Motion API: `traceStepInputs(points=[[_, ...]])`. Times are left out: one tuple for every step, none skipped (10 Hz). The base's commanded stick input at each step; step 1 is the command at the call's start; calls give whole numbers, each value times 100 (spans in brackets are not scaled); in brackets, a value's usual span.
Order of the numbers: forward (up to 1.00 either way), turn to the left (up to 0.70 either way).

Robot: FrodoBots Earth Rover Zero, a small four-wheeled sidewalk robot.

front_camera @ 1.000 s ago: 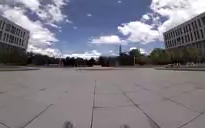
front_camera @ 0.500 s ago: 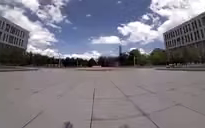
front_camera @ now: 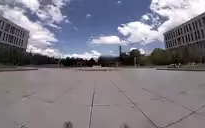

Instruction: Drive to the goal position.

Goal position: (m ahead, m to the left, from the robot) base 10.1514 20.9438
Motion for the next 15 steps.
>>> traceStepInputs(points=[[70, 0], [70, 0], [70, 0], [70, 0], [70, 0], [70, 0], [70, 0], [70, 0], [70, 0], [70, 0], [70, 0], [70, 0], [70, 0], [70, 0], [70, 0]])
